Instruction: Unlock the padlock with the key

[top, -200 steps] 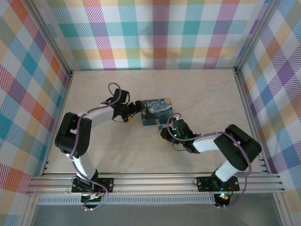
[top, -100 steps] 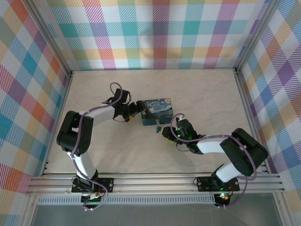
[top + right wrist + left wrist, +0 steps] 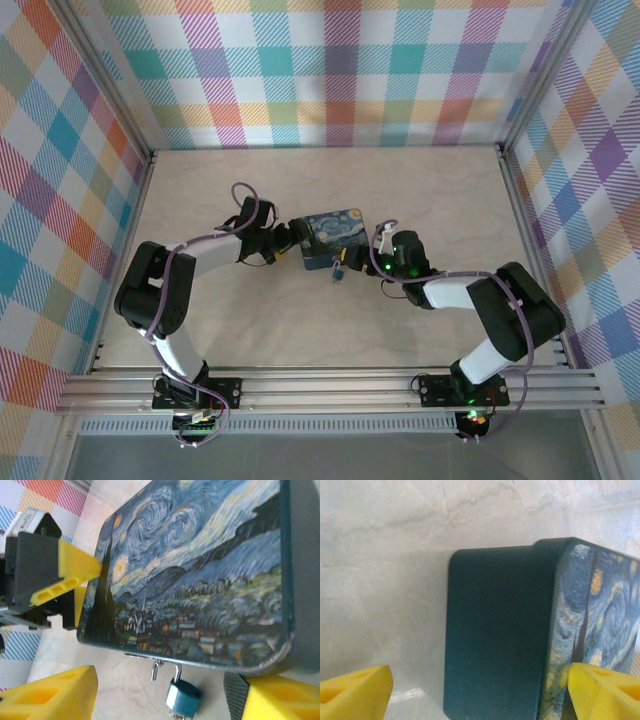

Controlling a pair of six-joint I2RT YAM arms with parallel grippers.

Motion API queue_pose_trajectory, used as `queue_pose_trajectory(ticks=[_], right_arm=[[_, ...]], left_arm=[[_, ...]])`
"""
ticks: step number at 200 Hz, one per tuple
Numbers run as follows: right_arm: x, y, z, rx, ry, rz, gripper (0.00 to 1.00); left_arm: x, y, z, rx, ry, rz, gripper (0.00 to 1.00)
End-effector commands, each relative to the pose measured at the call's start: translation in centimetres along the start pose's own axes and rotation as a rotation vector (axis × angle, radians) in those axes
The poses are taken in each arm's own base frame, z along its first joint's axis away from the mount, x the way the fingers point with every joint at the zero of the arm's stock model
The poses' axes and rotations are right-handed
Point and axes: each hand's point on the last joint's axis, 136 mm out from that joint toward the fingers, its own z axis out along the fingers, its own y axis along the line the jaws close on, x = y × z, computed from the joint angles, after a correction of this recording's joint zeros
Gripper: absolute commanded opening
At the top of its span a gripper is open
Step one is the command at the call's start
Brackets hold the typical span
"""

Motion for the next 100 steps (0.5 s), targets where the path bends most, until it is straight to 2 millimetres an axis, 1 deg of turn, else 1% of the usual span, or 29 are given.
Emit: queue_pose_trajectory(ticks=[1, 11, 25, 65, 100], right_arm=[[-2.0, 2.3, 0.7, -0.132, -0.004, -0.085, 0.69], [-2.0, 2.7, 0.7, -0.15, 0.003, -0.095, 0.7], [-1.4, 2.8, 0.6, -0.163, 0.027, -0.104, 0.7], [0.8, 1.2, 0.0, -0.112, 0.079, -0.106, 0.7], [2.1, 1.6, 0.6, -0.158, 0.121, -0.136, 0.71]], left_arm=[[3.9, 4.0, 0.2, -0.143, 0.095, -0.044, 0.89], [4.0, 3.9, 0.2, -0.143, 0.092, -0.045, 0.89], [4.0, 3.9, 0.1, -0.145, 0.088, -0.043, 0.89], [3.7, 3.3, 0.0, -0.138, 0.083, -0.036, 0.89], [3.7, 3.3, 0.0, -0.142, 0.082, -0.035, 0.89]])
